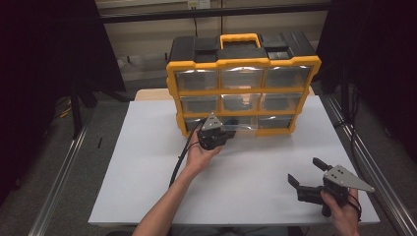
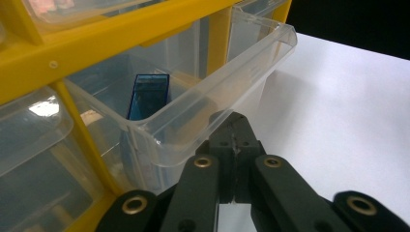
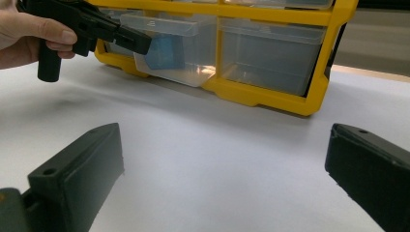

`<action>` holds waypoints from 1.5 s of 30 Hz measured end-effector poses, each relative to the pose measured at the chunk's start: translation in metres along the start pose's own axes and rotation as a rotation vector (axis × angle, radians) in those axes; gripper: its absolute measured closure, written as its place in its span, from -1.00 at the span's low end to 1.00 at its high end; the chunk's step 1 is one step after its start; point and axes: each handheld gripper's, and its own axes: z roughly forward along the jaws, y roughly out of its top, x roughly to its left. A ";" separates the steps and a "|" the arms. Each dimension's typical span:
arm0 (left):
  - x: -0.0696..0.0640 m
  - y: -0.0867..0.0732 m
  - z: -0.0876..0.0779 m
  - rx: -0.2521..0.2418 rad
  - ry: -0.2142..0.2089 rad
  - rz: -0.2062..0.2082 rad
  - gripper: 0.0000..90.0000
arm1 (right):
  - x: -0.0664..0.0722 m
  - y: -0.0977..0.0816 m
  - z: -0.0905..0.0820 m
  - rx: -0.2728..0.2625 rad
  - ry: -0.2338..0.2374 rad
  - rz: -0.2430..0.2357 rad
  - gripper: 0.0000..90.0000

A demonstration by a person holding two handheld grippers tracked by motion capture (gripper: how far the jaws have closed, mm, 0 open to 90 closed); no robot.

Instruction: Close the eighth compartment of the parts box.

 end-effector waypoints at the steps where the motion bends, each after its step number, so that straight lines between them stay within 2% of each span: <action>1: 0.000 0.000 0.000 -0.001 0.002 0.000 1.00 | 0.000 0.000 0.000 -0.001 0.001 -0.002 -1.00; 12: 0.002 0.002 0.002 0.005 0.013 -0.006 1.00 | 0.000 0.000 0.000 -0.001 -0.001 0.000 -1.00; 14: 0.003 0.002 0.003 -0.003 -0.003 -0.006 1.00 | 0.000 0.000 0.000 -0.002 -0.001 -0.002 -1.00; 17: 0.003 0.002 0.002 0.007 0.014 -0.002 1.00 | 0.000 0.000 0.000 -0.002 -0.002 0.002 -1.00; 19: 0.003 0.002 0.003 -0.001 0.013 -0.019 1.00 | 0.000 0.000 0.000 -0.002 -0.004 0.004 -1.00; 20: 0.005 0.002 0.003 -0.002 0.004 -0.010 1.00 | 0.000 0.000 0.000 -0.002 -0.003 0.005 -1.00; 21: 0.005 0.003 0.002 0.014 0.014 0.003 1.00 | 0.000 0.000 0.000 -0.002 -0.003 0.004 -1.00; 24: 0.004 0.002 0.004 -0.004 0.026 -0.028 1.00 | 0.000 0.000 0.000 -0.002 -0.002 0.001 -1.00; 25: 0.005 0.003 0.005 0.003 0.028 -0.013 1.00 | 0.000 0.000 0.000 -0.002 -0.003 0.001 -1.00; 31: 0.008 0.004 0.008 -0.007 0.022 -0.018 1.00 | 0.000 0.000 -0.001 -0.003 -0.003 0.002 -1.00; 37: 0.008 0.005 0.008 0.005 0.045 -0.020 1.00 | -0.001 -0.001 -0.001 -0.003 -0.002 0.004 -1.00; 43: 0.009 0.005 0.009 -0.004 0.038 -0.017 1.00 | 0.000 0.000 0.000 -0.003 -0.003 0.000 -1.00; 44: 0.010 0.004 0.009 -0.012 0.026 -0.020 1.00 | -0.001 0.000 0.000 -0.002 -0.003 0.003 -1.00; 45: 0.010 0.004 0.009 -0.004 0.039 -0.022 1.00 | -0.001 0.000 0.000 -0.003 -0.004 0.001 -1.00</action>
